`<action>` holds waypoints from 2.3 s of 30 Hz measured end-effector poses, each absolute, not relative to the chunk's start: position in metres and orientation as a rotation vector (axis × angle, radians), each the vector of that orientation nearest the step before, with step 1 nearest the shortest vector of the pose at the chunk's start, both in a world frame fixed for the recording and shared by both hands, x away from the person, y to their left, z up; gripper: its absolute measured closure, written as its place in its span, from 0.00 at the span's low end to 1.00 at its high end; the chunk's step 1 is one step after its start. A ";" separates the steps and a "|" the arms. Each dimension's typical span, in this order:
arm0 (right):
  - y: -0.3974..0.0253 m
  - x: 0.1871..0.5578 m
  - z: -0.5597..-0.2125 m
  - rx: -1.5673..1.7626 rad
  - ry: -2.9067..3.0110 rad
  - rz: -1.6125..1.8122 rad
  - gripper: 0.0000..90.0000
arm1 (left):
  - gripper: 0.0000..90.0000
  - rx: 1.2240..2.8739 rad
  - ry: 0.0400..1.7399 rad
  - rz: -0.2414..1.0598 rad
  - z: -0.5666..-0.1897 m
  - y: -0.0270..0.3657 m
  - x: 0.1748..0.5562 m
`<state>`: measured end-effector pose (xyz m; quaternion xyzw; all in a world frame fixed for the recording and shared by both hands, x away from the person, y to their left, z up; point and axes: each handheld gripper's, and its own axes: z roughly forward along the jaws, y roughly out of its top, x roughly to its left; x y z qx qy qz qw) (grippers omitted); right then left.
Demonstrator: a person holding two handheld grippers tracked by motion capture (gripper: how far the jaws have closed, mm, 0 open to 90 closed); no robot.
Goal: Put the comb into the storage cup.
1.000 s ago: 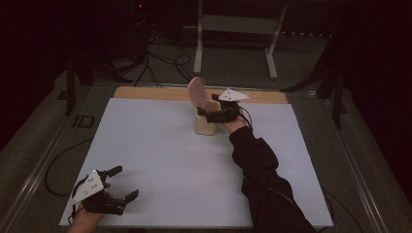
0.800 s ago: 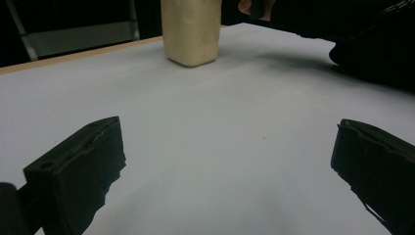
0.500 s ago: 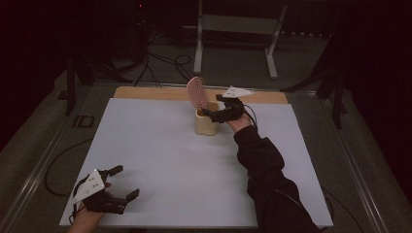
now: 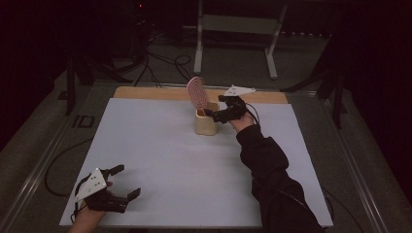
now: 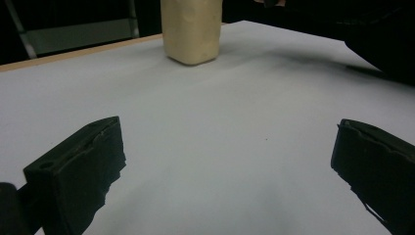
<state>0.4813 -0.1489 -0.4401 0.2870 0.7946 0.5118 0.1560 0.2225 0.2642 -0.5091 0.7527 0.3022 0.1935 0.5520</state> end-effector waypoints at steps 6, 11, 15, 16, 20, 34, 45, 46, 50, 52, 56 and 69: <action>-0.151 0.477 -0.436 0.811 2.321 1.453 0.11 | 0.00 1.783 0.711 0.455 -0.509 0.264 0.222; -0.154 0.470 -0.433 0.810 2.336 1.417 0.11 | 0.00 1.778 0.713 0.458 -0.509 0.265 0.221; -0.157 0.466 -0.428 0.796 2.358 1.398 0.11 | 0.00 1.779 0.712 0.458 -0.509 0.265 0.220; -0.158 0.464 -0.427 0.791 2.357 1.399 0.11 | 0.00 1.779 0.712 0.458 -0.509 0.265 0.220; -0.160 0.460 -0.420 0.775 2.345 1.399 0.11 | 0.00 1.782 0.713 0.459 -0.509 0.265 0.221; -0.172 0.437 -0.411 0.730 2.367 1.414 0.11 | 0.00 1.780 0.713 0.463 -0.509 0.266 0.220; -0.193 0.420 -0.423 0.755 2.356 1.403 0.11 | 0.00 1.780 0.710 0.463 -0.509 0.265 0.220; -0.195 0.418 -0.424 0.755 2.356 1.399 0.11 | 0.00 1.782 0.709 0.463 -0.509 0.265 0.220; -0.207 0.410 -0.431 0.768 2.353 1.380 0.11 | 0.00 1.778 0.709 0.462 -0.508 0.266 0.220; -0.214 0.405 -0.436 0.790 2.352 1.381 0.11 | 0.00 1.779 0.707 0.463 -0.508 0.265 0.220; -0.226 0.397 -0.446 0.807 2.362 1.371 0.11 | 0.00 1.779 0.706 0.461 -0.508 0.265 0.220; -0.252 0.369 -0.471 0.863 2.332 1.377 0.11 | 0.00 1.777 0.708 0.462 -0.508 0.265 0.220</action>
